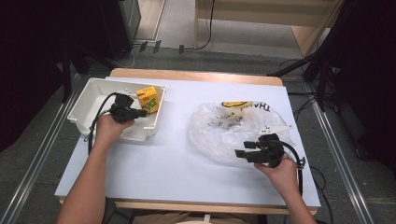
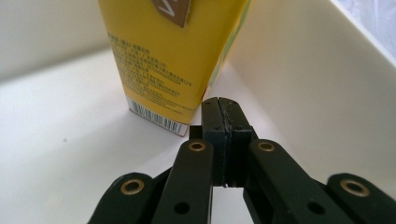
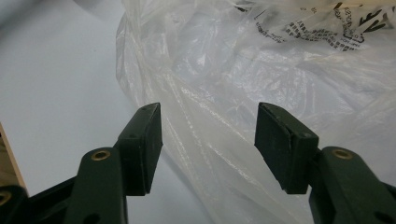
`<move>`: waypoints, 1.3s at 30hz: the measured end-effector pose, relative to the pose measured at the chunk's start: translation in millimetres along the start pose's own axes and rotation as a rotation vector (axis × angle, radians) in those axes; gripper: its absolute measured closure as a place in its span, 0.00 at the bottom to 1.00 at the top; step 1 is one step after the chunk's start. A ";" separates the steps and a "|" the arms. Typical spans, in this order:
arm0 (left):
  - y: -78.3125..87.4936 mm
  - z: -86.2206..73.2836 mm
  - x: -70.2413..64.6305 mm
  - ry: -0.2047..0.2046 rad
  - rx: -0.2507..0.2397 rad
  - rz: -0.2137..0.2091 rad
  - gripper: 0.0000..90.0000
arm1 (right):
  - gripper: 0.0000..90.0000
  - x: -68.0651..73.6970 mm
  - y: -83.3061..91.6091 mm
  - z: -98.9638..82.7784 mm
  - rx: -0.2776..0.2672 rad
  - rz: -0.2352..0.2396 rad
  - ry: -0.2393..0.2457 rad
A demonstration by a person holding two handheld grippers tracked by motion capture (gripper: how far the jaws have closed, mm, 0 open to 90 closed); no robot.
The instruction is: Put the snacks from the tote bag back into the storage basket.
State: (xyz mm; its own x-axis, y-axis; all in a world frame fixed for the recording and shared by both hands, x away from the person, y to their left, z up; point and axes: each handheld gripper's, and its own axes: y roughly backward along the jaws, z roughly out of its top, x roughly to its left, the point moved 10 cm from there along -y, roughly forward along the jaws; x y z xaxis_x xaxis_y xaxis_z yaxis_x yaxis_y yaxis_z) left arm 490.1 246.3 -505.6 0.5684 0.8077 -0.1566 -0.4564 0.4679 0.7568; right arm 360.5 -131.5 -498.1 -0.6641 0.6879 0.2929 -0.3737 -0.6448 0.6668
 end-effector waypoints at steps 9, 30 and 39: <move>-2.7 2.9 6.9 0.047 -0.017 0.006 1.00 | 0.47 0.0 0.7 -0.6 -0.003 -0.001 -0.002; -12.2 12.0 20.0 0.117 -0.045 0.027 1.00 | 0.47 -1.2 4.4 -4.6 -0.007 -0.012 -0.008; -14.9 14.7 20.8 0.131 -0.057 0.019 1.00 | 0.48 -1.9 7.5 -5.1 -0.017 -0.022 -0.012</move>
State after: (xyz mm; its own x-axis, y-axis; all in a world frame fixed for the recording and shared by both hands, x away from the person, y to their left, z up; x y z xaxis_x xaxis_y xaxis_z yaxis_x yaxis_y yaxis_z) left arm 518.8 250.9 -510.8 0.4673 0.8545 -0.2269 -0.5064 0.4691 0.7235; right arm 355.7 -139.4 -497.2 -0.6477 0.7059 0.2866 -0.3995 -0.6350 0.6612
